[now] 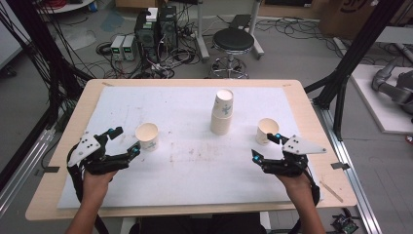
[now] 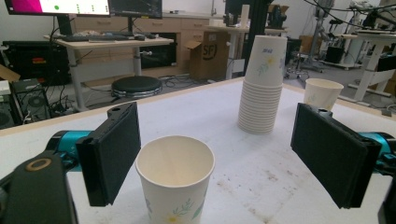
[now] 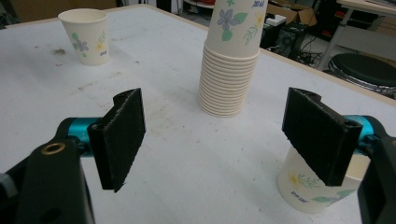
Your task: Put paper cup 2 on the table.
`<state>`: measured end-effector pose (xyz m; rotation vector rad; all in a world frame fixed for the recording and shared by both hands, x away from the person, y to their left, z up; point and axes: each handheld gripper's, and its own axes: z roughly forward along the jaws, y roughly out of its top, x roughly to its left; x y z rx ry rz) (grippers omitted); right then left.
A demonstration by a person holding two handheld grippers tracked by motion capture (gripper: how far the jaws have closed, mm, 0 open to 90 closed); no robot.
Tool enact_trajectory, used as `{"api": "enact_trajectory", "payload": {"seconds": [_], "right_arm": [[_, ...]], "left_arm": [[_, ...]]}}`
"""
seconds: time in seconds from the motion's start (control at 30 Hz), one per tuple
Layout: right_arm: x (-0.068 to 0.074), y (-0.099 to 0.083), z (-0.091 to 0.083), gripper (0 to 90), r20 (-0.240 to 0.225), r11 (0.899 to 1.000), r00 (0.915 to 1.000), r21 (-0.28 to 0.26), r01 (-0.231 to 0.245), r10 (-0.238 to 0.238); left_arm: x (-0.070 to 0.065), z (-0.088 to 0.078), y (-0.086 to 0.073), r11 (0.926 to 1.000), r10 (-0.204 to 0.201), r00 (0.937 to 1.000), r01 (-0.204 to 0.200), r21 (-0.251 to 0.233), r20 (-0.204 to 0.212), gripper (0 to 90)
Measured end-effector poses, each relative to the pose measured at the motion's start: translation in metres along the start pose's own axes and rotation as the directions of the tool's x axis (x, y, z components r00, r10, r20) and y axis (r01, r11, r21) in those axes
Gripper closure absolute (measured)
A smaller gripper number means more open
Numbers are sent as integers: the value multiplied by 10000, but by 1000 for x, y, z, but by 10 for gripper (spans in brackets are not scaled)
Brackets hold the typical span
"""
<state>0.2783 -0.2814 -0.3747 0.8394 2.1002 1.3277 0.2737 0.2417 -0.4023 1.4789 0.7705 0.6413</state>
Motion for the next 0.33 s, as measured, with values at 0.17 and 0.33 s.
{"api": "enact_trajectory", "payload": {"seconds": [0.17, 0.33], "right_arm": [[0, -1, 1, 219, -13, 10000, 10000, 63, 9, -9], [-1, -1, 2, 219, 0, 10000, 10000, 38, 47, -47]], "left_arm": [[0, 1, -2, 9999, -16, 10000, 15, 105, 20, 160], [1, 1, -4, 9998, -55, 10000, 55, 180, -8, 160]]}}
